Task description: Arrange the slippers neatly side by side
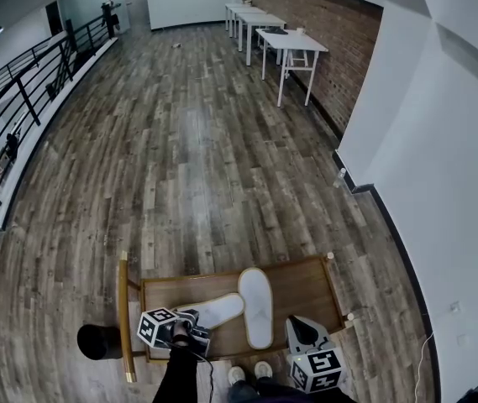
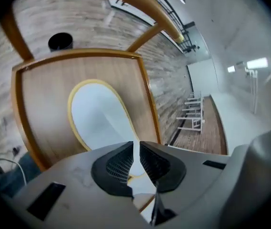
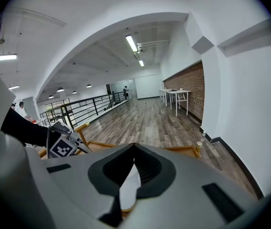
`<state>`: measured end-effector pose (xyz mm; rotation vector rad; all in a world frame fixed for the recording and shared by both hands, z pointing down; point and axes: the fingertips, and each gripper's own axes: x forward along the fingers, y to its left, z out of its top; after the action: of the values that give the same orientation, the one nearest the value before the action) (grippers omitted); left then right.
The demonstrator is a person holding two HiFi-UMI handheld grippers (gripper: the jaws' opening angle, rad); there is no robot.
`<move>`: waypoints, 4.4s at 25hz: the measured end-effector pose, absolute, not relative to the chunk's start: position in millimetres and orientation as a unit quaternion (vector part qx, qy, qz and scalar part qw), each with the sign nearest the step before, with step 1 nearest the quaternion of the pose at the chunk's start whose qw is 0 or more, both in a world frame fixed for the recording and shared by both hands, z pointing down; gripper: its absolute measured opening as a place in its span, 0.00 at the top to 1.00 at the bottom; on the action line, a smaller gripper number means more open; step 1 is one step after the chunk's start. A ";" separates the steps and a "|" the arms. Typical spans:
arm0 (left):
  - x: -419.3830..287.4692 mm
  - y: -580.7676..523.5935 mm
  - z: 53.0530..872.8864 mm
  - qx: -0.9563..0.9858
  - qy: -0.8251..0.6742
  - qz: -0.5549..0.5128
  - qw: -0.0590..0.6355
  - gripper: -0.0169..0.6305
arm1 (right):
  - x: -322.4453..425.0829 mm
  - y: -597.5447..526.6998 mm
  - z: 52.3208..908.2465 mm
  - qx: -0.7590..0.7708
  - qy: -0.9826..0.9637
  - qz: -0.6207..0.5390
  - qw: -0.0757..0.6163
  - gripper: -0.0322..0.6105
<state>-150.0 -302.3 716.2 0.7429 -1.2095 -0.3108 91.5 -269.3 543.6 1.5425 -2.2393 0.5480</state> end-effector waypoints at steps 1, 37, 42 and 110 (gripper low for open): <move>-148.6 -302.3 717.3 0.322 -0.554 -0.170 0.749 0.93 | 91.4 -268.8 543.5 0.547 -0.794 0.193 0.183 0.95; -180.5 -308.5 726.0 0.401 -0.591 -0.049 0.698 0.96 | 89.7 -271.2 548.0 0.547 -0.791 0.197 0.189 0.95; -172.0 -325.8 712.9 0.504 -0.553 0.067 0.661 0.96 | 89.5 -270.1 547.0 0.546 -0.793 0.196 0.186 0.95; -52.3 -332.1 737.1 0.684 -0.335 0.406 0.506 0.88 | 92.7 -284.5 557.5 0.550 -0.784 0.216 0.190 0.95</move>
<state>-52.3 -332.1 737.1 1.6497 -0.8075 0.9788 92.7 -284.5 557.5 1.5462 -2.2027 0.6058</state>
